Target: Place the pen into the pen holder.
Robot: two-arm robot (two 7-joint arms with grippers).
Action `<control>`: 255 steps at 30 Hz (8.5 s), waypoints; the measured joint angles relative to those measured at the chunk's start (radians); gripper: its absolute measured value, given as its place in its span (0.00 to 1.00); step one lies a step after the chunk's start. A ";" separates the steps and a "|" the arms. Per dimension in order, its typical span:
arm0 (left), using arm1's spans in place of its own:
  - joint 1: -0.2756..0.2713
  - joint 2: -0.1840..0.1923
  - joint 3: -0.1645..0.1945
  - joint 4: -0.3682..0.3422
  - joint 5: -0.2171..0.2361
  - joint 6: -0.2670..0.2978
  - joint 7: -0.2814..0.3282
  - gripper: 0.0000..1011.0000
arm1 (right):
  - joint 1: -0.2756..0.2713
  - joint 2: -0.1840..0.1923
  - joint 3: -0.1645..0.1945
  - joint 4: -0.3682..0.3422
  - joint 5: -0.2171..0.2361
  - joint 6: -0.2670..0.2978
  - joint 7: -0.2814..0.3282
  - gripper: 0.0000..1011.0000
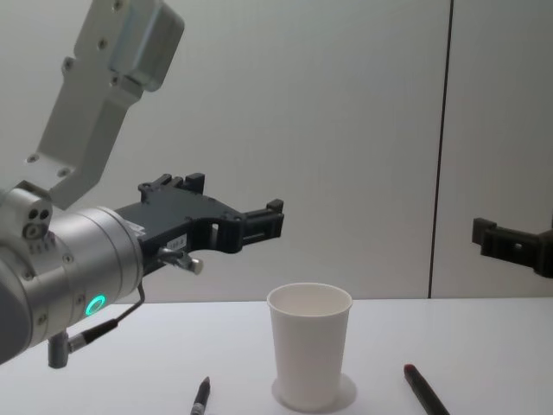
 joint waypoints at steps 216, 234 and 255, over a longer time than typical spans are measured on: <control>0.000 0.000 0.000 0.000 0.000 0.000 0.000 0.99 | 0.322 -0.293 -0.046 0.498 -0.132 -0.172 0.077 0.17; 0.000 0.000 0.000 0.000 0.000 0.000 0.000 0.99 | 0.445 -0.335 -0.054 0.695 -0.185 -0.400 0.186 0.17; 0.000 0.000 0.000 0.000 0.000 0.000 0.000 0.99 | 0.638 -0.402 -0.063 1.076 -0.230 -0.600 0.240 0.17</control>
